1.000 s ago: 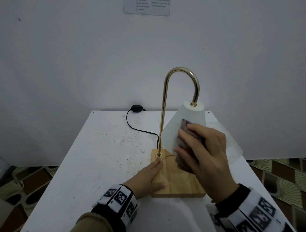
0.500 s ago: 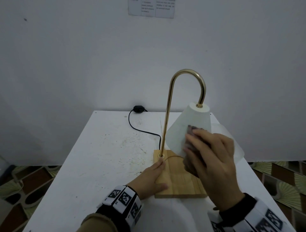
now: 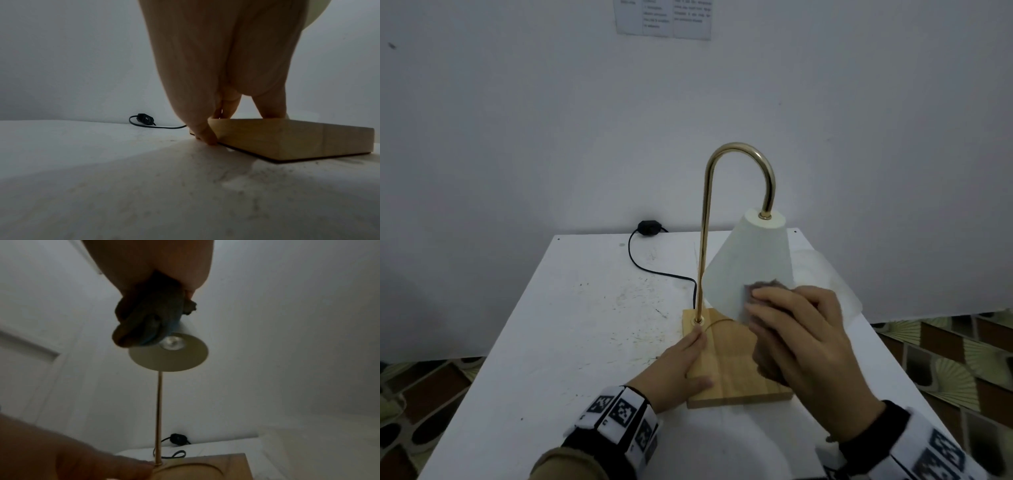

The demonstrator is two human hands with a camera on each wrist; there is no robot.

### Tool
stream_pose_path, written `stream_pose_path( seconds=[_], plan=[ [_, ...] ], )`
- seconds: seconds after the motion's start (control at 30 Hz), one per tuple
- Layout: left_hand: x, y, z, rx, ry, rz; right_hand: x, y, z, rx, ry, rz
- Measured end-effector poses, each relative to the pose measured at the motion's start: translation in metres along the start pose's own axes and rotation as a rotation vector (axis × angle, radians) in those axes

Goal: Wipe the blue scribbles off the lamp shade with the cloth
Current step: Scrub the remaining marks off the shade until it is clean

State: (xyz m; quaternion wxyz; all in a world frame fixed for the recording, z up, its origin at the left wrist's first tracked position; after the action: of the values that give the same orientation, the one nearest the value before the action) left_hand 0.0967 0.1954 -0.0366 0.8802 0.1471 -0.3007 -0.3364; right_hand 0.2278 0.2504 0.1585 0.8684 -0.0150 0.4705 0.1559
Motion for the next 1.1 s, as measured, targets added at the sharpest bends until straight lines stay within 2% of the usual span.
stream_pose_path(
  seconds=[0.1, 0.17, 0.27, 0.43, 0.57, 0.7, 0.77, 0.9, 1.0, 1.1],
  plan=[
    [0.0, 0.001, 0.0, 0.015, -0.008, 0.001, 0.008, 0.038, 0.024, -0.084, 0.162, -0.282],
    [0.001, 0.001, 0.001, 0.01, 0.0, 0.002, 0.003, 0.056, 0.028, -0.217, 0.287, -0.414],
    [0.001, 0.002, 0.003, -0.022, 0.02, -0.005, -0.013, 0.053, 0.014, -0.376, 0.336, -0.439],
    [-0.002, 0.003, 0.003, -0.035, 0.025, -0.019, 0.016, 0.038, -0.007, -0.255, 0.256, -0.353],
    [-0.001, 0.003, 0.003, -0.036, 0.005, -0.012, 0.029, 0.065, -0.01, -0.473, 0.337, -0.572],
    [-0.001, 0.003, 0.003, 0.0, -0.032, -0.002, 0.019, 0.094, -0.019, -0.772, 0.392, -0.78],
    [-0.001, 0.005, 0.004, -0.017, -0.033, 0.002, 0.005, 0.096, -0.013, -0.81, 0.38, -0.715],
    [-0.003, 0.002, 0.005, -0.032, -0.047, -0.002, -0.005, 0.072, 0.001, -0.733, 0.323, -0.501],
    [-0.005, -0.001, 0.005, -0.026, -0.059, -0.012, 0.016, 0.069, -0.003, -0.685, 0.27, -0.469],
    [-0.005, 0.0, 0.007, -0.003, -0.06, -0.036, 0.033, 0.089, -0.012, -0.697, 0.175, -0.513]
  ],
)
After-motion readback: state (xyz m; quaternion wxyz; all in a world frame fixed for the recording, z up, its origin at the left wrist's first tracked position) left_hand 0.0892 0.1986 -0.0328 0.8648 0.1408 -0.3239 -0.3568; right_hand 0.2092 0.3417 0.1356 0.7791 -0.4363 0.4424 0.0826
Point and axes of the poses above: each hand's wrist, its own x-axis away from the middle knuckle, its own z-axis out of the back of the hand, y = z × x, the point moved 10 cm from there along -x, towards the middle knuckle, and after that the axes turned 12 degrees about z, right-handed, at the moved point
